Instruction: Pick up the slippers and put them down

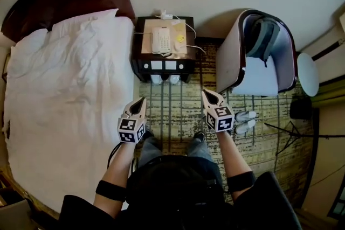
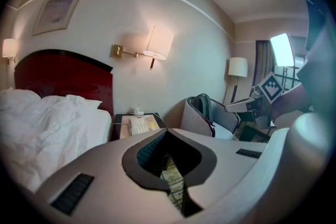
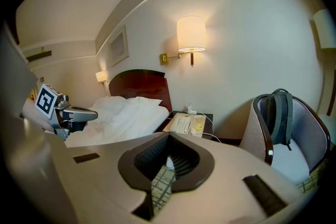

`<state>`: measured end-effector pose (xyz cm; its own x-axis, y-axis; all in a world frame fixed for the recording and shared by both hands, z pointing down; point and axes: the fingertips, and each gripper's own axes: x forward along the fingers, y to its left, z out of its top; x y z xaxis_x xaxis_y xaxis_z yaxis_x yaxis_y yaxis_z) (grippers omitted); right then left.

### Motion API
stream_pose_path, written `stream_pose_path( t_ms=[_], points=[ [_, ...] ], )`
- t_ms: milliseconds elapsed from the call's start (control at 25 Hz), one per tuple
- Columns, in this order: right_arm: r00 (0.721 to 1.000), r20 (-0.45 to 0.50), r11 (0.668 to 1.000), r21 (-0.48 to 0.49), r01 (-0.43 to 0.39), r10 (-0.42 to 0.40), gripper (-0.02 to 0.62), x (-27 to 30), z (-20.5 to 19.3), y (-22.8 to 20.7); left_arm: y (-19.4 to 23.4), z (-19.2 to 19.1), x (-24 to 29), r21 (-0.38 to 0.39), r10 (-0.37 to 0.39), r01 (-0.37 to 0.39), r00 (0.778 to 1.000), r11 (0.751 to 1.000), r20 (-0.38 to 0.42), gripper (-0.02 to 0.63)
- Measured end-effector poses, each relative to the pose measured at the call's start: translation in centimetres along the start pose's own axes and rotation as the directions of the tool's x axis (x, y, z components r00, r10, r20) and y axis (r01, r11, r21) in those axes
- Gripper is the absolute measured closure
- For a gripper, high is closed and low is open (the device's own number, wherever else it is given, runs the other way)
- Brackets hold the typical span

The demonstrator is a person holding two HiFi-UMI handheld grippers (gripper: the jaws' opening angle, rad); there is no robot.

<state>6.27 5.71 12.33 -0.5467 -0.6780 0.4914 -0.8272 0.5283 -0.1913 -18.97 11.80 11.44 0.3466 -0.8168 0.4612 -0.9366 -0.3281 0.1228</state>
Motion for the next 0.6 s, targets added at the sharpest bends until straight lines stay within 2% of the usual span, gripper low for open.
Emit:
stream_pose_path(
  t_ms=[360,600],
  points=[
    [1.0,0.008,1.0,0.009,-0.003,0.003,0.594,-1.4,-0.8,1.1,-0.1,-0.6,-2.1,-0.01,0.011,-0.011,1.0,1.0,-0.002,0.606],
    [1.0,-0.005,1.0,-0.008,0.0,0.0,0.594,-1.6,-1.2,0.7,0.0,-0.9,-2.2,0.033,0.024,-0.023,0.999,0.999,-0.025,0.606]
  ],
)
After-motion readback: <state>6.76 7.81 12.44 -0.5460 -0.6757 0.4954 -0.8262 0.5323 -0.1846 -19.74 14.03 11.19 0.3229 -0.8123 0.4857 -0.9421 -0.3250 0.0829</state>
